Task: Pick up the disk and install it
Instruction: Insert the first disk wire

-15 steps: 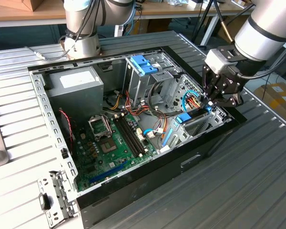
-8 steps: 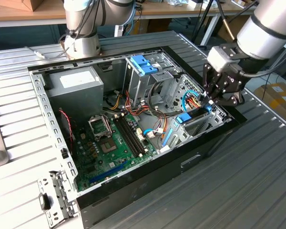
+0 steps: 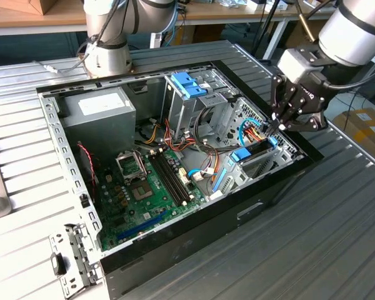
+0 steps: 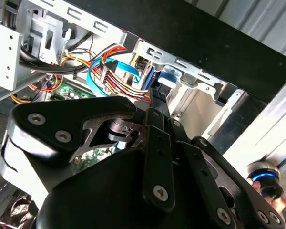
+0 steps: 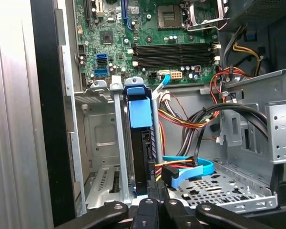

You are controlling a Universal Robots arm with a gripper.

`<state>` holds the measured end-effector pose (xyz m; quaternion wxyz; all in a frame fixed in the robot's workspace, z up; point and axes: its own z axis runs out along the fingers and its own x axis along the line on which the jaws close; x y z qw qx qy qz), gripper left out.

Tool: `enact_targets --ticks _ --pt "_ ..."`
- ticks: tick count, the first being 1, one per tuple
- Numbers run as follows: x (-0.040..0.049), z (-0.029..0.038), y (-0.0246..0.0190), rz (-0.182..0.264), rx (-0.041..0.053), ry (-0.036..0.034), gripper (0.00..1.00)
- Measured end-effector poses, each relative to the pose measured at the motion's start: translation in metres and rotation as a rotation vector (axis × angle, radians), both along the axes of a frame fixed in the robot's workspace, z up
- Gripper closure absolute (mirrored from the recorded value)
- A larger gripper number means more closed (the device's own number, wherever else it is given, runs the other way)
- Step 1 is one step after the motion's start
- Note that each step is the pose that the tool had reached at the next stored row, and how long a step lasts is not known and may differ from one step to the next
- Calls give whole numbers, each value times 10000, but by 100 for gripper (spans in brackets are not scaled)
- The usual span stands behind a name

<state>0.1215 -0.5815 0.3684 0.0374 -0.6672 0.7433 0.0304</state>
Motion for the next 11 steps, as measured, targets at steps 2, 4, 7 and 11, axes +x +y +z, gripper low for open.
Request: enact_targets --ticks 2,4,7,11 --pt "23 25 -1 0 6 2 90" --pt "69 32 0 -1 5 11 90" --pt "198 51 0 0 11 38 90" --pt "269 106 0 -1 12 46 90"
